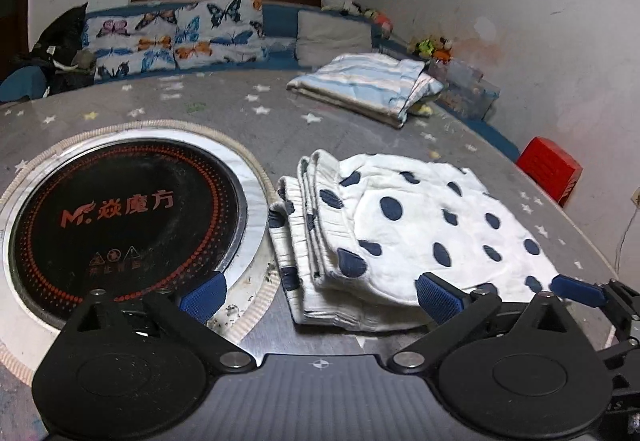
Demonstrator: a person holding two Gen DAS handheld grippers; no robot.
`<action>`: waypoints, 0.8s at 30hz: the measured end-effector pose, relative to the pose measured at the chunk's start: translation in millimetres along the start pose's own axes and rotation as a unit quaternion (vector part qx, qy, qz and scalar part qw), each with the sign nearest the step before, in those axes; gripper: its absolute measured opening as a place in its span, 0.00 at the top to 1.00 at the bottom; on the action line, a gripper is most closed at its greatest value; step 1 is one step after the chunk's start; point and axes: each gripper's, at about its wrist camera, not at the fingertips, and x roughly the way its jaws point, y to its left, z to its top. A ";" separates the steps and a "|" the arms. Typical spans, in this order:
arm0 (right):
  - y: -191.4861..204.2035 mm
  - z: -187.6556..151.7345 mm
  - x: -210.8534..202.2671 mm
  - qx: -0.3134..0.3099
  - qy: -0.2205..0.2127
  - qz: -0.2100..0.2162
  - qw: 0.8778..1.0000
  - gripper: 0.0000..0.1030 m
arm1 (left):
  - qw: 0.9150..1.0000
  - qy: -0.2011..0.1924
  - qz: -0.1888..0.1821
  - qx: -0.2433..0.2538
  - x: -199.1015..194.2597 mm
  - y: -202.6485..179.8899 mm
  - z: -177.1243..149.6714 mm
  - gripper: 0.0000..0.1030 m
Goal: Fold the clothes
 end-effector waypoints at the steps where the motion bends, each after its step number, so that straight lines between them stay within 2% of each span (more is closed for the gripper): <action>1: 0.0 -0.8 -0.7 0.003 0.000 -0.001 1.000 0.00 | 1.000 -0.007 -0.003 0.000 -3.7 -0.5 -1.6 0.00; 8: -1.4 -4.7 -8.0 0.027 -0.001 -0.003 1.000 0.00 | 0.999 -0.030 -0.020 -0.006 -20.9 -2.0 -12.1 0.00; 24: 0.9 -19.5 -11.8 0.054 0.027 -0.027 0.998 0.00 | 0.999 0.021 0.016 -0.022 -19.5 0.8 -41.7 0.00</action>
